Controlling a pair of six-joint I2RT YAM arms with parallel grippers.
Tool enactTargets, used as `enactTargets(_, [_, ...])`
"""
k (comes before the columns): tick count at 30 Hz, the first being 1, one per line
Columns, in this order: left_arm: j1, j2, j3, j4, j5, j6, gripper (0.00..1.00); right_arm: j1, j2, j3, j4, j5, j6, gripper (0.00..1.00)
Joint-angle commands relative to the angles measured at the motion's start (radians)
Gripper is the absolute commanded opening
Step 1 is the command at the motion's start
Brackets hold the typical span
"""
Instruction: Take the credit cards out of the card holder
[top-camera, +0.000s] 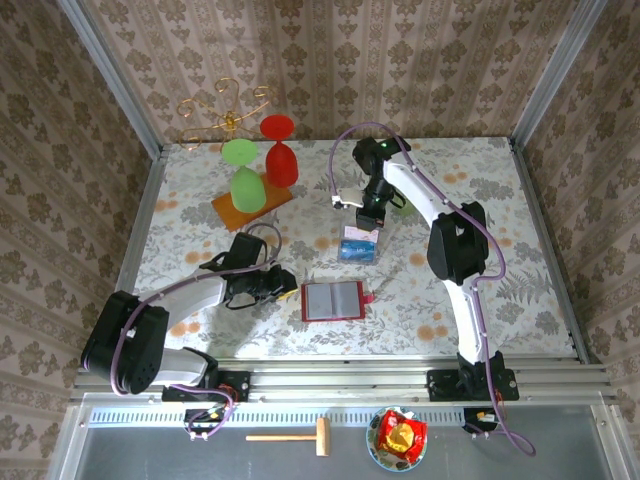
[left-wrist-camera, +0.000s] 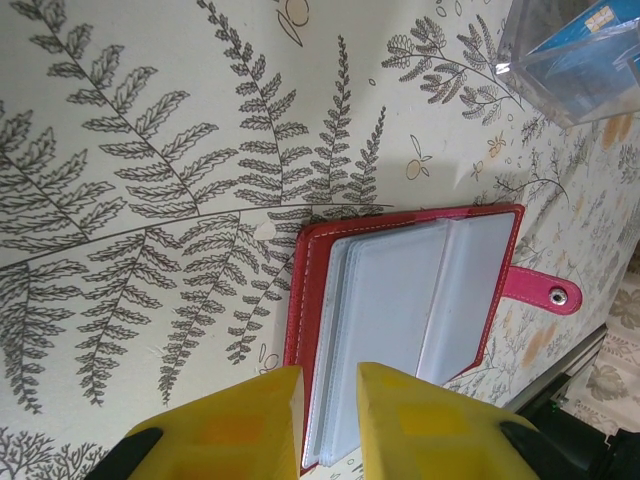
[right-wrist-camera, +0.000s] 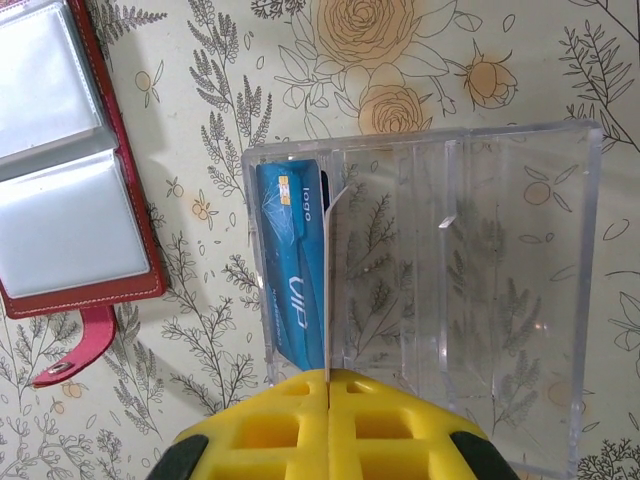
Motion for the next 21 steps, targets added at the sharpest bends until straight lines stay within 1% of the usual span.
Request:
enactTargets(1, [0.008, 0.0, -0.004, -0.02, 0.002, 0.015, 0.22, 0.002, 0.043, 0.012, -0.051, -0.009, -0.02, 0.0])
enactTargets(4, [0.008, 0.0, -0.001, -0.018, 0.002, 0.015, 0.22, 0.002, 0.031, 0.034, -0.042, 0.004, -0.025, 0.0])
enactTargets(10, [0.007, 0.009, 0.001, -0.009, 0.003, 0.01, 0.22, 0.0, 0.031, 0.11, -0.079, -0.003, -0.032, 0.0])
enactTargets(21, [0.007, 0.02, 0.002, -0.001, 0.009, 0.009, 0.22, -0.006, 0.054, 0.133, -0.076, 0.024, -0.044, 0.0])
